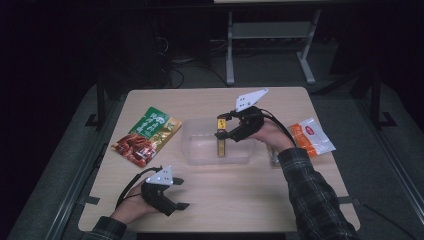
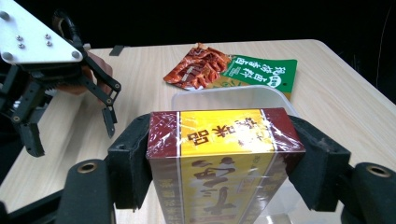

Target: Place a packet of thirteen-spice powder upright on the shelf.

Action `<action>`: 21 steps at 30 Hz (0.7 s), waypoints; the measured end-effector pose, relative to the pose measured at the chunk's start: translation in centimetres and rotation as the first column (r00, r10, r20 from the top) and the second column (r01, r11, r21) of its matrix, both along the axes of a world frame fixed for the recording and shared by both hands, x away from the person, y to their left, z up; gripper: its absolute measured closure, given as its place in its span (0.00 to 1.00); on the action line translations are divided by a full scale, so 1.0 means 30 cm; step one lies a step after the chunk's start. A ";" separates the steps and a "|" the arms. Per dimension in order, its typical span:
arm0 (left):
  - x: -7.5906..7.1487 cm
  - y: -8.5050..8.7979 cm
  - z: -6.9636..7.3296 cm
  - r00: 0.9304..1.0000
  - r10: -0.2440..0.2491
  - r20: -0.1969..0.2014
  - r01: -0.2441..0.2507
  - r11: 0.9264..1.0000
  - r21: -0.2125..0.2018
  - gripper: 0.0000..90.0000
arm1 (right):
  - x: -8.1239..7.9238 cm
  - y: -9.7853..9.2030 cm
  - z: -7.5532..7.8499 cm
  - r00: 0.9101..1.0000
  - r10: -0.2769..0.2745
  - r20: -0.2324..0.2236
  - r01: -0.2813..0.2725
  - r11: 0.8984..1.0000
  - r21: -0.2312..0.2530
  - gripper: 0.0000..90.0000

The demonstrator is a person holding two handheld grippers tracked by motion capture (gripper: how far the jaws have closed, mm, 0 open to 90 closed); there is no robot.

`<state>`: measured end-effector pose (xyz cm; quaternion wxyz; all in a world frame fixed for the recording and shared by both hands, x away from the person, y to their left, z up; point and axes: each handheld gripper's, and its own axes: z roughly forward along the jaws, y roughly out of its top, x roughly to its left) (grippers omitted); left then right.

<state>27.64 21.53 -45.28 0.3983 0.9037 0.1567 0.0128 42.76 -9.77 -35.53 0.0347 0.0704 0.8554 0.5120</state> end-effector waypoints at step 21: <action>-0.001 -0.006 -0.005 1.000 -0.015 -0.013 0.015 1.000 0.010 0.16 | 0.038 0.010 -0.053 1.000 -0.021 -0.018 0.020 0.999 -0.032 0.33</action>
